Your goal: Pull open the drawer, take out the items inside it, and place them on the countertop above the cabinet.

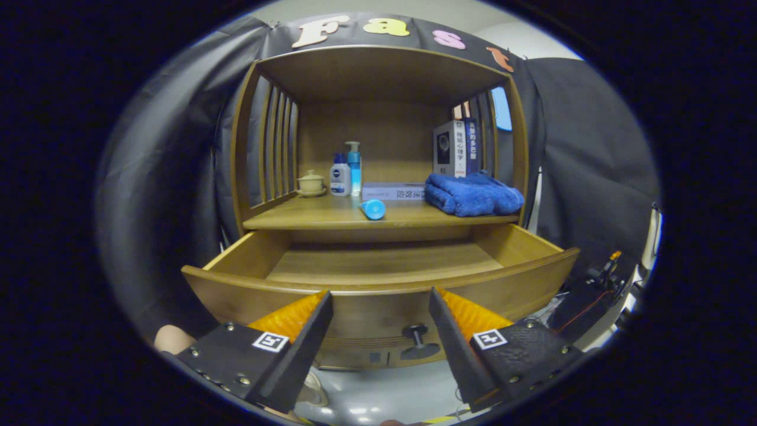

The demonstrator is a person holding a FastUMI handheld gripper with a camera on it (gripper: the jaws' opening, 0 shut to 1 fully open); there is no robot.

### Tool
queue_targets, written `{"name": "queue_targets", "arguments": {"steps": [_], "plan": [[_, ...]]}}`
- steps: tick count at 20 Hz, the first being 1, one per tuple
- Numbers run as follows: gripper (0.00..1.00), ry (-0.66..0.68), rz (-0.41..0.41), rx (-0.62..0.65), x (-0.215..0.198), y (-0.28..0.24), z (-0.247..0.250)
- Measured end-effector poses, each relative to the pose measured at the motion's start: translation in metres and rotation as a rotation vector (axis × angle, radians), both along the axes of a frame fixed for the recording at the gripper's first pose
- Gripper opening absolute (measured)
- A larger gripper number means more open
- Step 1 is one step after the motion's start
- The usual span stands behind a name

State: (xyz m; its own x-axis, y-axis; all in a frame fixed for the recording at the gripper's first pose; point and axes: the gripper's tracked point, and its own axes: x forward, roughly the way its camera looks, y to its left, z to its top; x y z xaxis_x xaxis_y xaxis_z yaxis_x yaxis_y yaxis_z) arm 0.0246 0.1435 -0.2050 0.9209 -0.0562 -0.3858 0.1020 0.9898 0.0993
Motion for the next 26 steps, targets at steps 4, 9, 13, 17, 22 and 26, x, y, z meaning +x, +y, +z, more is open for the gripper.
{"name": "queue_targets", "arguments": {"steps": [4,9,13,17,22,26], "plan": [[0.96,-0.013,0.022,0.007,0.0,-0.002,-0.003],[0.96,-0.04,0.02,-0.037,0.011,-0.003,0.008],[0.96,-0.033,0.01,-0.019,0.024,-0.002,0.005],[0.96,-0.017,-0.009,0.014,0.04,-0.001,0.0],[0.96,-0.017,-0.004,-0.037,0.068,-0.001,-0.003],[0.96,-0.021,-0.003,-0.065,0.097,0.001,-0.006]]}}
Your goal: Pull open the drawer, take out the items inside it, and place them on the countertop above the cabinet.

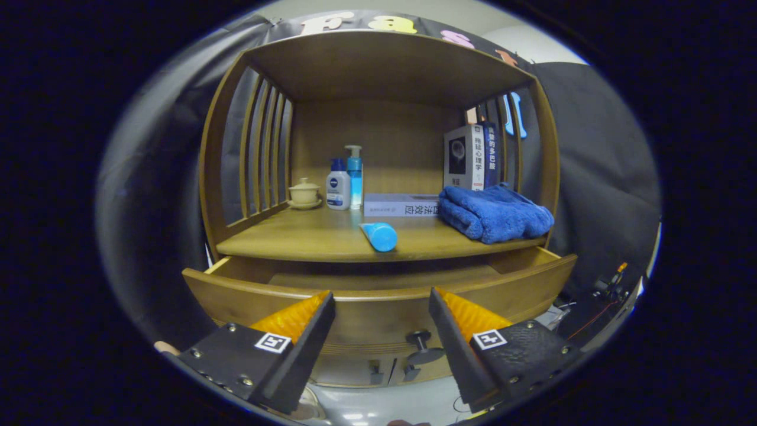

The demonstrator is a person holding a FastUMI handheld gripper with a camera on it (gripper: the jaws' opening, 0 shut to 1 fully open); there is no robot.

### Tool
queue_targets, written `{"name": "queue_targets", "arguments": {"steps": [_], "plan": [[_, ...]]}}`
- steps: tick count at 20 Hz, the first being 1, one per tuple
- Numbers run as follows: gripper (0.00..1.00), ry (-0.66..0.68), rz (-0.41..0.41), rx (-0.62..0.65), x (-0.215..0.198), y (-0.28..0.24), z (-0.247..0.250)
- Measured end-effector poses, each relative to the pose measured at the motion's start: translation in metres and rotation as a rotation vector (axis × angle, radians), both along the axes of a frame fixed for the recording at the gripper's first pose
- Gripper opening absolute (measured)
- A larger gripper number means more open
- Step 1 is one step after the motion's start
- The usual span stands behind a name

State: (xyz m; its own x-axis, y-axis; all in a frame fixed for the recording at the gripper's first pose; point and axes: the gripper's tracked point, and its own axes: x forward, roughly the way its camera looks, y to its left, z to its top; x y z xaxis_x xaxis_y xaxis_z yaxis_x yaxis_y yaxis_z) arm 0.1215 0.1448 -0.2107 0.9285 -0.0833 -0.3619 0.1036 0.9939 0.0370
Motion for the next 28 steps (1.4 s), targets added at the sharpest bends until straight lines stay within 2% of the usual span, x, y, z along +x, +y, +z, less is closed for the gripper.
{"name": "queue_targets", "arguments": {"steps": [9,17,25,28], "plan": [[0.96,-0.005,0.0,-0.023,0.054,0.001,-0.009],[0.96,-0.042,0.026,-0.12,0.05,0.0,-0.003],[0.97,-0.092,0.067,-0.111,0.027,-0.003,0.018],[0.97,-0.125,0.08,-0.103,0.017,-0.019,0.046]]}}
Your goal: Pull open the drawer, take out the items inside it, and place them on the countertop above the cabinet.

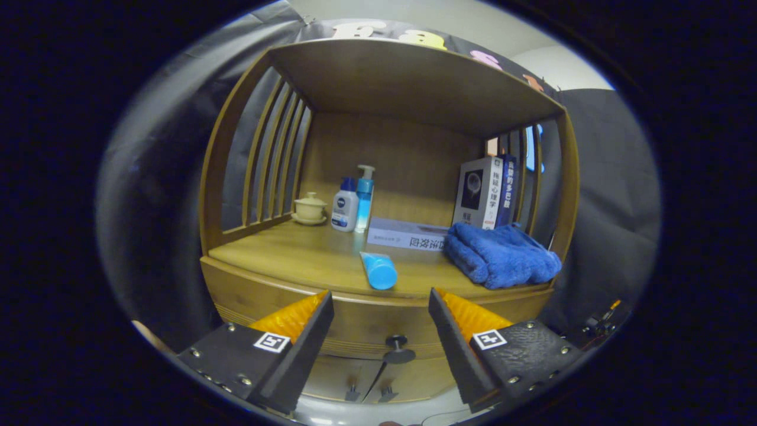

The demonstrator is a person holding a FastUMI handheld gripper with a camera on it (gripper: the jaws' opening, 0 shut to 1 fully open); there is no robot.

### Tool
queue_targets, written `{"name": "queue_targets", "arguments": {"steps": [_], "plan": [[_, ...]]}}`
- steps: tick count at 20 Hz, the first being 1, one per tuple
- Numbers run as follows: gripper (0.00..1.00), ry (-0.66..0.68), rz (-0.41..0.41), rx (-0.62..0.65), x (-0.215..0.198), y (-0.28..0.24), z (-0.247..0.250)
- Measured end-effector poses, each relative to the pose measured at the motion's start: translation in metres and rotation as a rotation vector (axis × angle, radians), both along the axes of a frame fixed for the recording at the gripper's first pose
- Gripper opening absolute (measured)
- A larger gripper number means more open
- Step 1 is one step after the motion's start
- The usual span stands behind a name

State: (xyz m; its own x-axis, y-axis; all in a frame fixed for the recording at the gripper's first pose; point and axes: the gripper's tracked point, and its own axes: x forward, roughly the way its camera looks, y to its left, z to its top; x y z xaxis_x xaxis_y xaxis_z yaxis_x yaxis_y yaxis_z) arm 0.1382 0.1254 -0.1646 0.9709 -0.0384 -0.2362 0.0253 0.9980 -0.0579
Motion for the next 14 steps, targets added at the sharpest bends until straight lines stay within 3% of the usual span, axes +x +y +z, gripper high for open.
{"name": "queue_targets", "arguments": {"steps": [8,14], "plan": [[0.96,-0.183,-0.003,0.052,-0.044,-0.058,0.134],[0.96,-0.24,-0.056,0.017,-0.082,-0.099,0.179]]}}
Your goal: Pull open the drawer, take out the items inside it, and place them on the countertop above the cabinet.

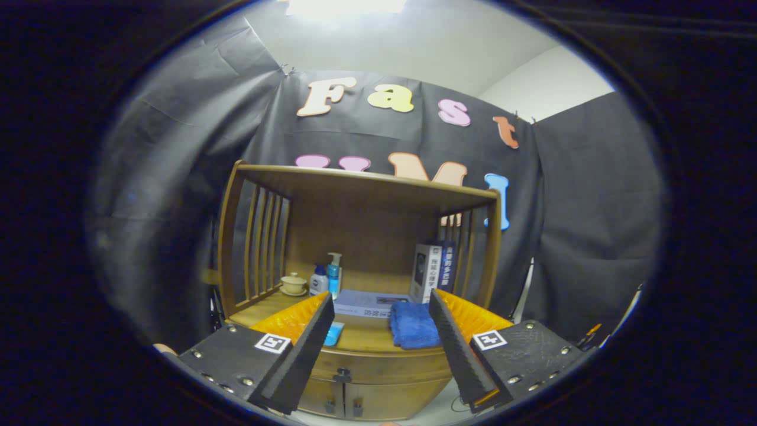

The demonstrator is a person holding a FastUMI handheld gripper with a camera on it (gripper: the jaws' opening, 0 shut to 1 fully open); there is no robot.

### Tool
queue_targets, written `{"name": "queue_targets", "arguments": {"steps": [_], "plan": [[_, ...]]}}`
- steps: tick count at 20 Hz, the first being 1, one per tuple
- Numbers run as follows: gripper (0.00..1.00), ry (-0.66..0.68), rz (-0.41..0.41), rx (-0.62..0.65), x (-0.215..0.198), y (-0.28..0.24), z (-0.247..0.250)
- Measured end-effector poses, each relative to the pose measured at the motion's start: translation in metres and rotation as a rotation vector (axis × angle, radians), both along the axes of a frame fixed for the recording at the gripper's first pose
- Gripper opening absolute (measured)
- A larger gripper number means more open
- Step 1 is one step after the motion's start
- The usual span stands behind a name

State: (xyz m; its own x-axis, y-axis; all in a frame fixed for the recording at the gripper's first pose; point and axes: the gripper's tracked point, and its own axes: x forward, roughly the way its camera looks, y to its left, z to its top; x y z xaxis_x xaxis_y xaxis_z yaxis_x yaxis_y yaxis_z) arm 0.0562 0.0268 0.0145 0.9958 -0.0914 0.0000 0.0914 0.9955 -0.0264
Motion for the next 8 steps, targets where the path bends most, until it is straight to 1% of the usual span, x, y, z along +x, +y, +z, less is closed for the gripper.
{"name": "queue_targets", "arguments": {"steps": [5,8], "plan": [[0.96,-0.007,-0.049,-0.029,-0.03,-0.018,0.003],[0.96,0.002,-0.064,-0.009,-0.039,-0.027,-0.001]]}}
